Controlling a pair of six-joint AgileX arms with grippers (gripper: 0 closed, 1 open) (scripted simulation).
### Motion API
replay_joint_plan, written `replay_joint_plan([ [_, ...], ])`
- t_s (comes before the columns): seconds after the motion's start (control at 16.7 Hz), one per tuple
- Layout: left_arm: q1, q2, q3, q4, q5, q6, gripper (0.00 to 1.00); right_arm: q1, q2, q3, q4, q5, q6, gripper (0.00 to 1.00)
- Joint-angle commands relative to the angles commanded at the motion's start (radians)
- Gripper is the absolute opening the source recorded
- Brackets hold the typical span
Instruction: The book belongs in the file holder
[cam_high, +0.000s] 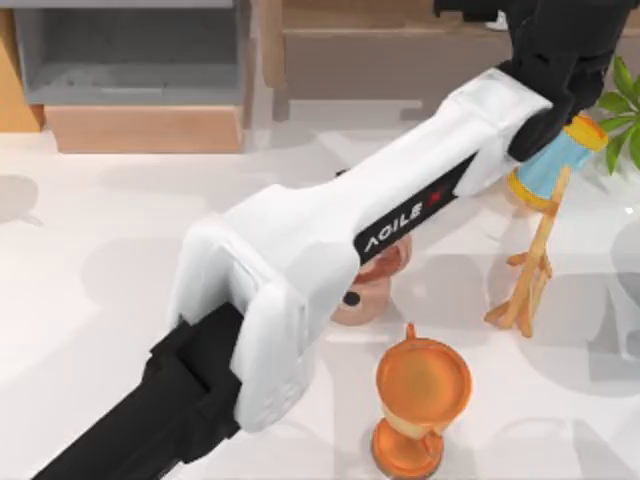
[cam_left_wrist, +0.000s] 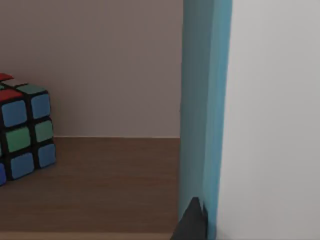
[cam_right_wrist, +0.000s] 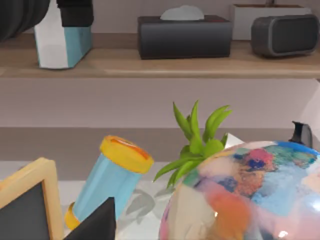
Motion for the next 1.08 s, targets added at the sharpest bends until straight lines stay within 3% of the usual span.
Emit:
replay_joint_plan([
  [0.12, 0.000, 0.000, 0.000, 0.000, 0.000, 0.000, 0.02, 0.000, 0.000, 0.000, 0.000, 0.000, 0.000, 1.00],
  [0.18, 0.000, 0.000, 0.000, 0.000, 0.000, 0.000, 0.00, 0.000, 0.000, 0.000, 0.000, 0.000, 0.000, 1.00],
  [1.08, -0.005, -0.028, 0.002, -0.027, 0.000, 0.003, 0.00, 0.000, 0.000, 0.000, 0.000, 0.000, 0.000, 1.00],
])
